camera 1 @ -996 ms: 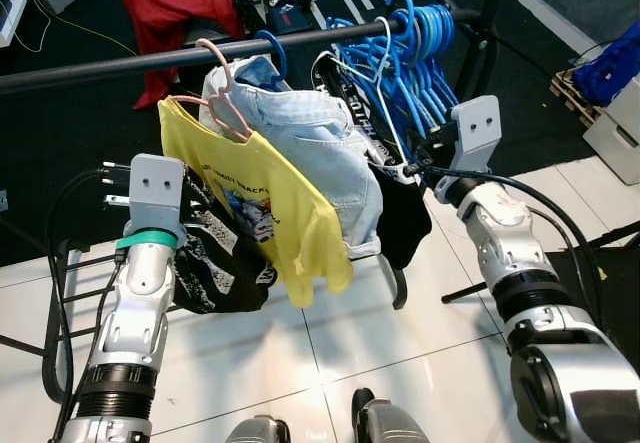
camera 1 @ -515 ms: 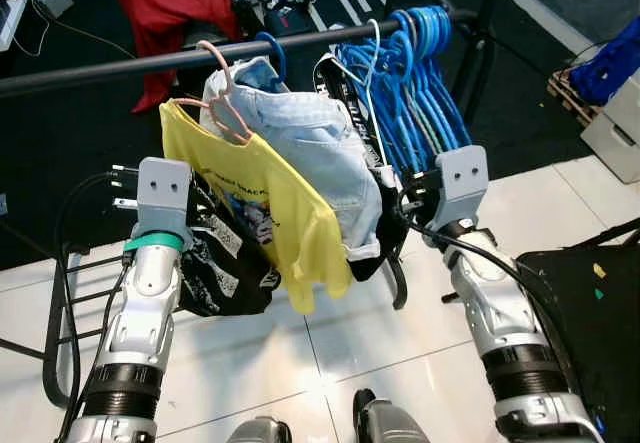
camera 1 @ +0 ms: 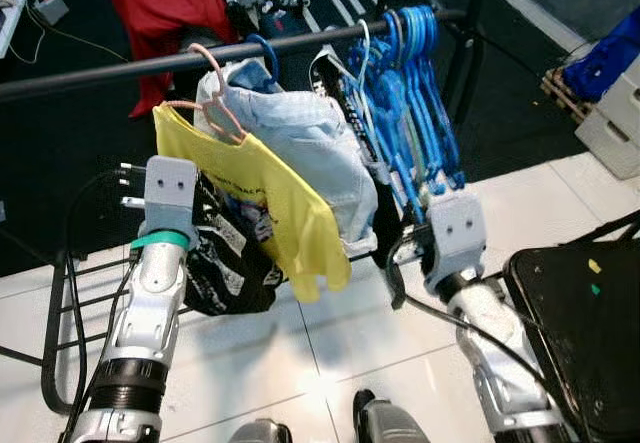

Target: Hang hanger

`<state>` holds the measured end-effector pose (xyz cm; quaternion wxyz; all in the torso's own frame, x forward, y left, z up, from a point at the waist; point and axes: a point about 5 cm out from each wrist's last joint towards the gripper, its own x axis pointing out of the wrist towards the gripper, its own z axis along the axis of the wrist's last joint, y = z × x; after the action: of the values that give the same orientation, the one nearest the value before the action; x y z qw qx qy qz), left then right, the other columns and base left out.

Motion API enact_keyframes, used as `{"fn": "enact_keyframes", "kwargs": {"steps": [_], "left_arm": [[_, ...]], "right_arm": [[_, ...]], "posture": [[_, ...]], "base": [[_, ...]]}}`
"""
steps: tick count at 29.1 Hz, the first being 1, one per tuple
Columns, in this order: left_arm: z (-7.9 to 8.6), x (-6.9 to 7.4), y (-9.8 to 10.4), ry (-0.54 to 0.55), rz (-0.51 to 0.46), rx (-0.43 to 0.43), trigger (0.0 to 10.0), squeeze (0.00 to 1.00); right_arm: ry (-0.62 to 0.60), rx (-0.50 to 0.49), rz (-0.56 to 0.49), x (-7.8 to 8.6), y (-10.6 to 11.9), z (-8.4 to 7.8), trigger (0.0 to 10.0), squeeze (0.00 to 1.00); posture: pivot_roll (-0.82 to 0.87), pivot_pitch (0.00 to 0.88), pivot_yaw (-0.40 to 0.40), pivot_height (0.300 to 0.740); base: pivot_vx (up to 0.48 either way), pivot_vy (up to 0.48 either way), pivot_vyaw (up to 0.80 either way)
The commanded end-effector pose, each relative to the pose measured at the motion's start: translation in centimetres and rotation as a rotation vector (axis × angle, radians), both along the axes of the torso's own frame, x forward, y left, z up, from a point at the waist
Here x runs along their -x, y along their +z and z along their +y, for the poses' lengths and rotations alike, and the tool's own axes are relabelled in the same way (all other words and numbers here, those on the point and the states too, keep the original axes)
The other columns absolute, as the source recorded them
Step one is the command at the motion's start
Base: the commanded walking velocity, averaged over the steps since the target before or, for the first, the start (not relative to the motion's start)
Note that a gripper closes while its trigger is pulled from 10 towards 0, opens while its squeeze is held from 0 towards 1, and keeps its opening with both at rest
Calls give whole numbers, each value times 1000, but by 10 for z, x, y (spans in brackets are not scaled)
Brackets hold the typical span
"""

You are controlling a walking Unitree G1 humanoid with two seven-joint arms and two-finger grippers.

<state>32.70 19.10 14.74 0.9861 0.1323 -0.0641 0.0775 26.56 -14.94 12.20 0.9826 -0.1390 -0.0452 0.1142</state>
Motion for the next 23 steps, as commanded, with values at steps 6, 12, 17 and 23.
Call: {"fn": "enact_keyframes", "kwargs": {"steps": [6,12,17,23], "left_arm": [[2,-2,3,0,-24,1,10000,0],[-2,-4,0,-11,-19,6,10000,0],[0,-6,-1,-25,-10,-3,10000,0],[6,-10,3,-85,-4,-44,10000,0]], "right_arm": [[2,81,107,32,-35,-3,10000,0],[-27,225,141,68,-65,-12,10000,0],[90,255,271,105,-87,-16,10000,0],[227,231,499,141,-94,-28,10000,0]], "posture": [[-71,96,100,740],[-84,94,97,740],[-99,95,100,740],[-125,97,98,740]], "base": [[0,0,0],[0,0,0],[0,0,0],[0,0,0]]}}
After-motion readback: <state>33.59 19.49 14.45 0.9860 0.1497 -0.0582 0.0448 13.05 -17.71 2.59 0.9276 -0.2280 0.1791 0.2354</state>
